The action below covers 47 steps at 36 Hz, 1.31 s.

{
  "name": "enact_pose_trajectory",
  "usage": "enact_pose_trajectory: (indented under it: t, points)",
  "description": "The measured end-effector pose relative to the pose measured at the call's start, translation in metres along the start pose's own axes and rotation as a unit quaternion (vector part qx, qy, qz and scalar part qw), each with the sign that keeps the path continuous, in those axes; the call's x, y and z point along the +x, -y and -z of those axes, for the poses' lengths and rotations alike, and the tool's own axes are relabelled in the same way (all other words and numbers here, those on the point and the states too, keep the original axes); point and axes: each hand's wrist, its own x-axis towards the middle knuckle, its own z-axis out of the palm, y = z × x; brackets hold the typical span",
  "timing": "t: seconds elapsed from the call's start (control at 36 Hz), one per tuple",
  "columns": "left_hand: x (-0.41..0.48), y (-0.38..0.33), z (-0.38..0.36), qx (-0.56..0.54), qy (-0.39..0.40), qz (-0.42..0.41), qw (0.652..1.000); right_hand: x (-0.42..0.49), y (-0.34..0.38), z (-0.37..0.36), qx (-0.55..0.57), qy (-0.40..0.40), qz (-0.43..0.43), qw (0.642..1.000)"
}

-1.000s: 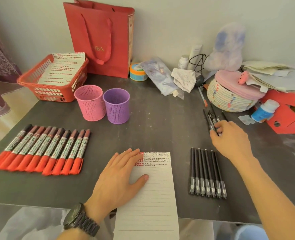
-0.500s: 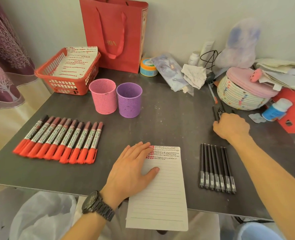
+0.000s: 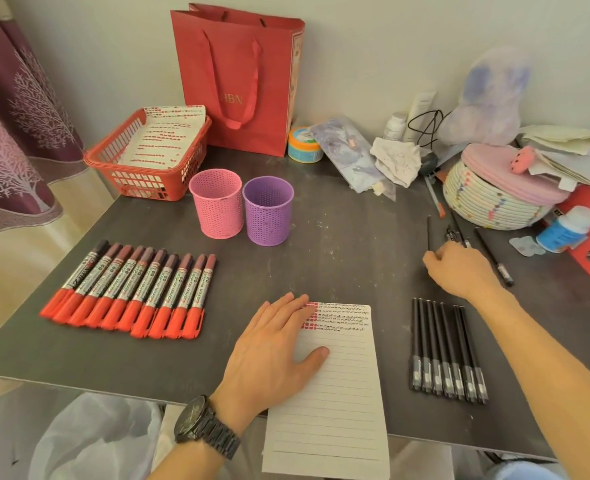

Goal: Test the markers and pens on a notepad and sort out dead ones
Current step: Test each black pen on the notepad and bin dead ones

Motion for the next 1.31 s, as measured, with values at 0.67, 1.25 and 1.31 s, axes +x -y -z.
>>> enact_pose_trajectory:
  t: [0.67, 1.25, 1.31]
  points:
    - [-0.018, -0.037, 0.019, -0.103, -0.023, -0.095, 0.990, -0.224, 0.058, -0.058, 0.638, 0.058, 0.065, 0.765]
    - [-0.021, -0.045, 0.012, -0.037, 0.014, -0.014, 0.999, -0.234, 0.058, -0.053, 0.640, 0.009, 0.111, 0.760]
    - [-0.018, -0.043, 0.012, -0.033, -0.014, -0.044, 0.998, -0.233, 0.056, -0.053, 0.653, 0.012, 0.104, 0.750]
